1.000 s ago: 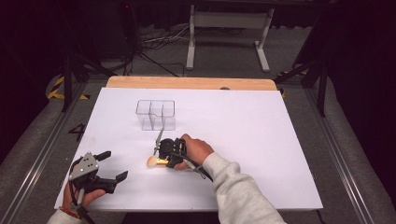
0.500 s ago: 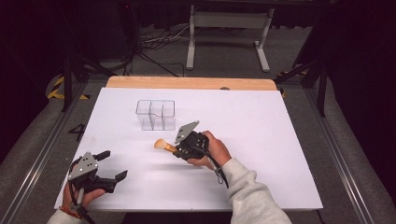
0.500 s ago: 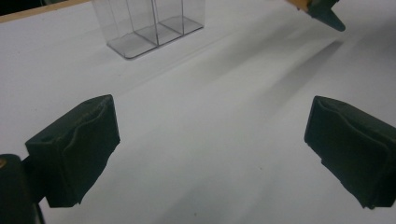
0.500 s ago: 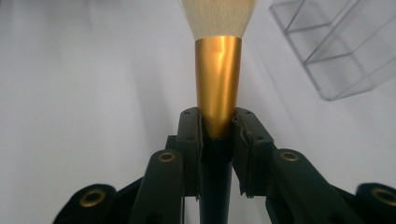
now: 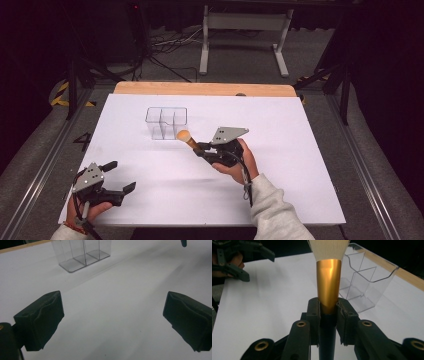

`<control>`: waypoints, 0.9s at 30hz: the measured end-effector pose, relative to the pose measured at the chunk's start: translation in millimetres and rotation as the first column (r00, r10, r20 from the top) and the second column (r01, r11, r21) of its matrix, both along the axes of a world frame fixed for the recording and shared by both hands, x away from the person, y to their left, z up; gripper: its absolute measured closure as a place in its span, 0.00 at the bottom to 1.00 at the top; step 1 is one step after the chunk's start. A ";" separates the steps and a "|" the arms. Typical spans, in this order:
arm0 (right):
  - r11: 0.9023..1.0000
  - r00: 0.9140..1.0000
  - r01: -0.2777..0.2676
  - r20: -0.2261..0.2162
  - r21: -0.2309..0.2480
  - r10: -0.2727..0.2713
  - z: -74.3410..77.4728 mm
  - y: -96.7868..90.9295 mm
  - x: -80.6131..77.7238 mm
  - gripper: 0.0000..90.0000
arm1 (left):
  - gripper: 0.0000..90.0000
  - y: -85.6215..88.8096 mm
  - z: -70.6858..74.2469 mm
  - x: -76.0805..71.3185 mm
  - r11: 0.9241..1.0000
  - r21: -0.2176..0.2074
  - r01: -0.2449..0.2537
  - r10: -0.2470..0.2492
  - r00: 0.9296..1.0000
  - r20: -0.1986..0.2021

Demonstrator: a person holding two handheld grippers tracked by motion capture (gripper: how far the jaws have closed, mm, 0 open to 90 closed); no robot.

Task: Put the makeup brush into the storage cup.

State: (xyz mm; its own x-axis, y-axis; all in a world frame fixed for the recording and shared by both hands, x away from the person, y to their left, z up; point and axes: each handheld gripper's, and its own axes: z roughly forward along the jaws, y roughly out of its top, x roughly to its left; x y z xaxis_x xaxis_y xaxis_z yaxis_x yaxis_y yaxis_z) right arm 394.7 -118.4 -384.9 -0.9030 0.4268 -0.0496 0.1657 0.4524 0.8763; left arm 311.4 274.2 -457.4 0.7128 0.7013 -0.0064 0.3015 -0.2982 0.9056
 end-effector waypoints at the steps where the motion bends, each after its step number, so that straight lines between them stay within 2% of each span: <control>1: 1.000 1.000 0.006 0.005 0.018 -0.006 0.1 -1.6 -0.2 0.82 | 0.04 0.2 0.3 -0.3 1.000 0.001 -0.003 0.003 1.000 0.002; 10: 0.993 0.998 0.035 0.045 0.108 -0.041 2.3 -4.2 3.9 0.82 | 0.04 0.8 1.2 -1.2 1.000 -0.009 0.002 -0.001 1.000 0.013; 14: 0.985 0.996 0.045 0.064 0.168 -0.056 6.7 -3.3 9.3 0.82 | 0.04 0.4 2.1 -2.4 1.000 -0.001 0.003 -0.003 1.000 0.020; 17: 0.974 0.994 0.056 0.083 0.221 -0.076 12.6 -2.1 14.5 0.82 | 0.04 0.2 2.6 -2.8 1.000 -0.004 0.006 -0.006 1.000 0.024; 21: 0.964 0.990 0.075 0.095 0.257 -0.103 19.5 1.4 24.2 0.82 | 0.04 0.7 2.7 -2.7 1.000 -0.009 0.007 -0.007 1.000 0.030; 23: 0.963 0.989 0.079 0.099 0.258 -0.108 21.4 2.4 26.2 0.82 | 0.04 0.8 2.8 -2.7 1.000 -0.007 0.005 -0.005 0.999 0.032; 25: 0.956 0.988 0.080 0.101 0.283 -0.113 25.2 4.0 31.3 0.82 | 0.04 1.0 2.9 -2.9 1.000 -0.014 0.001 0.000 0.999 0.035; 27: 0.954 0.986 0.086 0.112 0.286 -0.123 27.7 6.5 34.8 0.82 | 0.03 0.8 2.9 -2.9 1.000 -0.017 -0.001 0.002 0.999 0.036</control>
State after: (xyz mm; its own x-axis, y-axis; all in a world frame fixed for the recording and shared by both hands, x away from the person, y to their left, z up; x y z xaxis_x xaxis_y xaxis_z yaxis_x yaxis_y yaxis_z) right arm 429.5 -111.8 -357.2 -0.8464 0.5319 -0.0268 0.0776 0.1729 0.9819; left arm 308.4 274.9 -454.6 0.7118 0.7023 0.0071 0.2691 -0.2821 0.9209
